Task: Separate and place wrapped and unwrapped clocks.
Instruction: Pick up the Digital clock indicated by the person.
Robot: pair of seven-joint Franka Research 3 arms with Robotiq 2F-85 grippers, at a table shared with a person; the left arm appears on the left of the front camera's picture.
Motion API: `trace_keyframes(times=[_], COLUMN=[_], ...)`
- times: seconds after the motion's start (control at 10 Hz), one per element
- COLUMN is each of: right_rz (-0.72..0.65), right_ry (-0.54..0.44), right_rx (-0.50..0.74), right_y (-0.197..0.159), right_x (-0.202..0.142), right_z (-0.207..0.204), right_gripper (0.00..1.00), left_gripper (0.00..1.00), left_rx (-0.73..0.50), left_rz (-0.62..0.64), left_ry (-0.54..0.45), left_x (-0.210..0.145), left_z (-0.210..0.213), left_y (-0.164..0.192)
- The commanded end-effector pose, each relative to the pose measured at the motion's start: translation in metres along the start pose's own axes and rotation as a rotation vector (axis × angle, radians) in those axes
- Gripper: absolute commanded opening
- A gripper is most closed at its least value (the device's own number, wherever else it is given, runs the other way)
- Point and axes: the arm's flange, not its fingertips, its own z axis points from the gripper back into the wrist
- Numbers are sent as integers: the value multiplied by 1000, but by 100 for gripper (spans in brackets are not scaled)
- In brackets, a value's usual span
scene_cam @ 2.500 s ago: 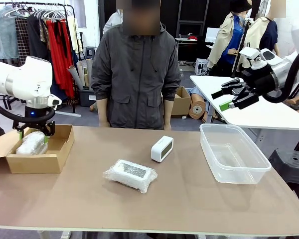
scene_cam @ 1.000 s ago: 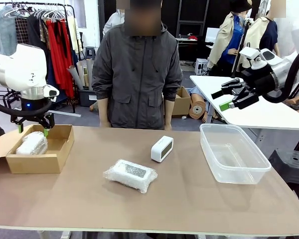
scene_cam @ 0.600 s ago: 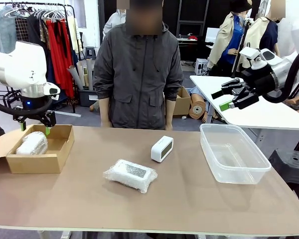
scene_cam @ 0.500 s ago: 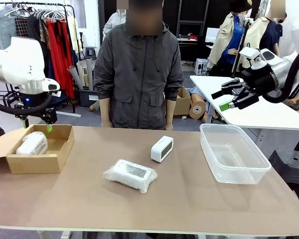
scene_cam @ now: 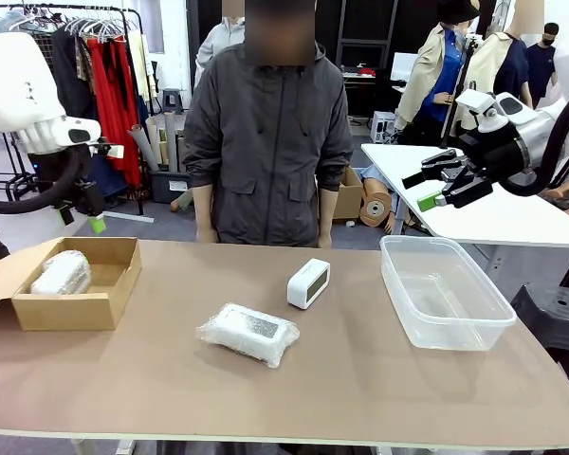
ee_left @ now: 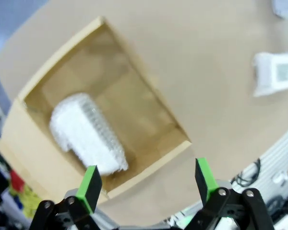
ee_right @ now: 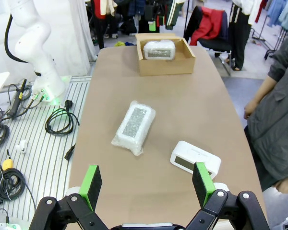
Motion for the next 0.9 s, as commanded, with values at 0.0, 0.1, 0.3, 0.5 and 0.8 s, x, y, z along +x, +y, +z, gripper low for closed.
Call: trace_keyframes(times=[0.0, 0.1, 0.3, 0.5, 0.8], right_rz=[5, 5, 5, 5, 5], right_ry=[-7, -7, -7, -7, -7], right_rx=[1, 1, 1, 1, 1], right_y=[0, 0, 0, 0, 0], right_x=[2, 2, 2, 2, 2], right_z=[0, 0, 0, 0, 0], right_gripper=[100, 100, 100, 100, 100], left_gripper=[100, 100, 100, 100, 100], left_rx=[-85, -106, -55, -55, -72], left_rz=[-149, -189, -140, -140, -157], left_ry=[-67, -96, -62, -62, -76], left_x=[-9, -11, 0, 0, 0], left_z=[1, 5, 7, 7, 6], left_y=[3, -1, -3, -3, -3])
